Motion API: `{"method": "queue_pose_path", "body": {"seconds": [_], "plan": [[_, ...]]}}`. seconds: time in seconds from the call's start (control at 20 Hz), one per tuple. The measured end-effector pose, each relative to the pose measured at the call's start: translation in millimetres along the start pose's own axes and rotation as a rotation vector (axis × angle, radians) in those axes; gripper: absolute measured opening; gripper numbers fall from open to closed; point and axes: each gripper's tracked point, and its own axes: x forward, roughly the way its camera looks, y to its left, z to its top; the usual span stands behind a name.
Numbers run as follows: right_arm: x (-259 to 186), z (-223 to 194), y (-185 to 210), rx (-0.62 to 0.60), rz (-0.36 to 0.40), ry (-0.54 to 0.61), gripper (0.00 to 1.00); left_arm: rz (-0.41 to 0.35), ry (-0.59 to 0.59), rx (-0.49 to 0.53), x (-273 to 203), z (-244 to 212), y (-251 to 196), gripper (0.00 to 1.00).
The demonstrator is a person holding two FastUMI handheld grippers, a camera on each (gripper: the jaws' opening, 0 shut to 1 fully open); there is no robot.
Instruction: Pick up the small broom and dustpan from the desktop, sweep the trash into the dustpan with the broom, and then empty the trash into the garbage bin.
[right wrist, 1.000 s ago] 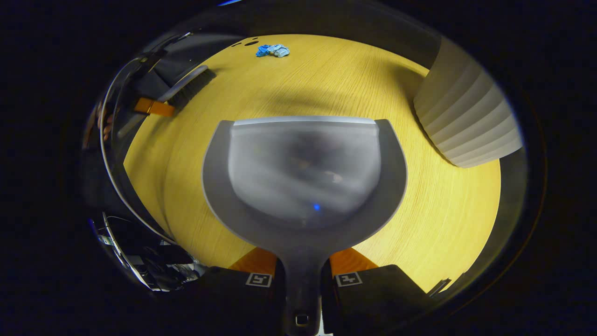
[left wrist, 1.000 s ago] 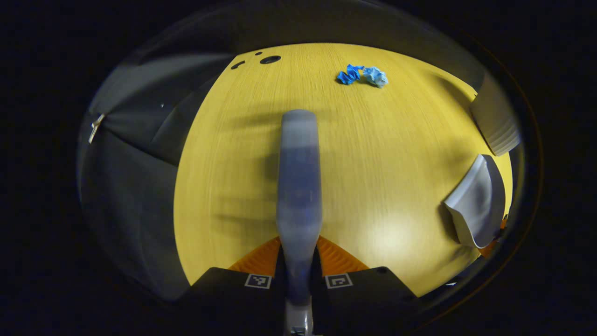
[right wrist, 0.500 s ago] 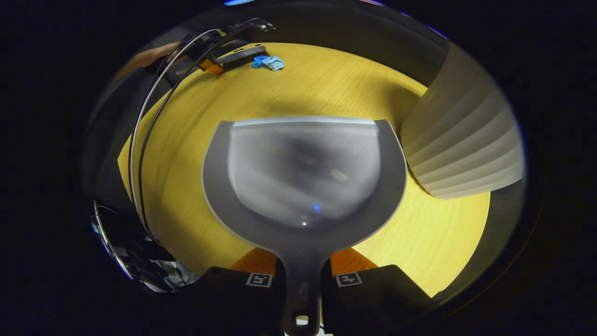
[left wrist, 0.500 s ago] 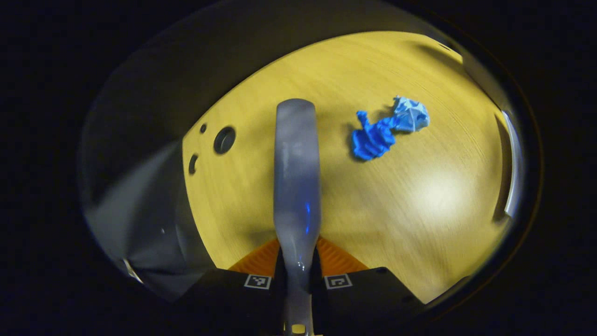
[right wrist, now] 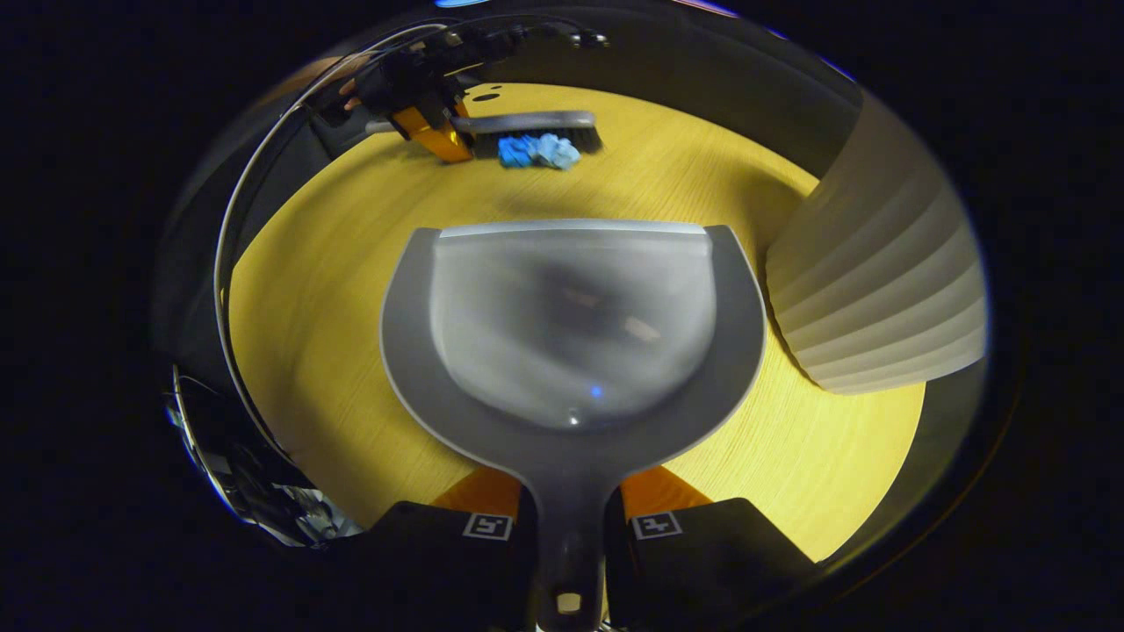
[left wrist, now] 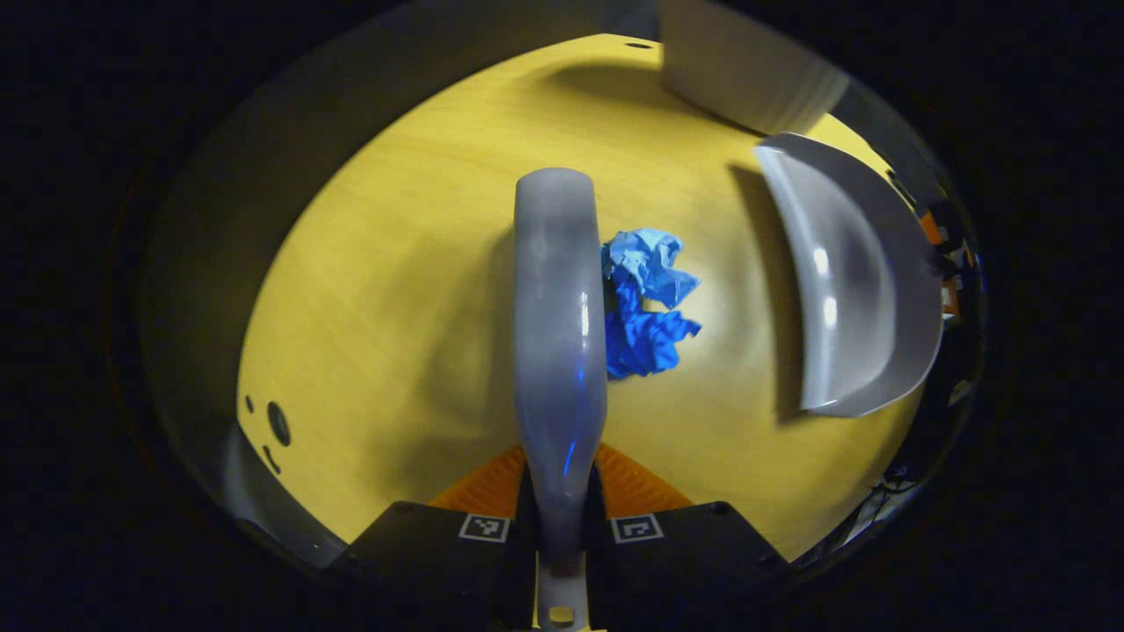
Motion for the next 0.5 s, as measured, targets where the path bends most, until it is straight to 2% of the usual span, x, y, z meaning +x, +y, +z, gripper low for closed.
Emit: {"method": "queue_pose_path", "body": {"seconds": [0.1, 0.15, 0.2, 0.25, 0.35, 0.45, 0.5], "plan": [[1.1, -3.4, 0.2, -0.020, -0.008, 0.002, 0.34, -0.129, 0.001, 0.024, -0.2, -1.7, -66.1, 0.28], [1.0, -3.9, -0.8, -0.016, -0.003, 0.011, 0.34, -0.165, 0.000, 0.057, -5.0, -0.2, -92.2, 0.28], [0.5, -5.3, -0.6, -0.004, 0.000, 0.027, 0.34, -0.163, 0.000, 0.088, -7.2, -2.3, -110.8, 0.30], [0.4, -7.4, 0.8, 0.014, 0.013, 0.037, 0.34, -0.176, 0.000, 0.094, -13.4, 1.6, -112.2, 0.28], [-0.9, -1.3, 0.7, 0.047, 0.018, 0.026, 0.34, -0.256, -0.033, 0.049, -19.5, 3.4, -142.6, 0.28], [-2.1, 6.9, 0.6, 0.038, 0.011, 0.022, 0.34, -0.323, -0.036, 0.059, -19.9, -3.4, -173.2, 0.28], [-6.4, 10.5, 1.3, 0.042, 0.009, 0.025, 0.34, -0.340, -0.025, 0.067, -19.1, -6.7, -186.0, 0.25]]}}
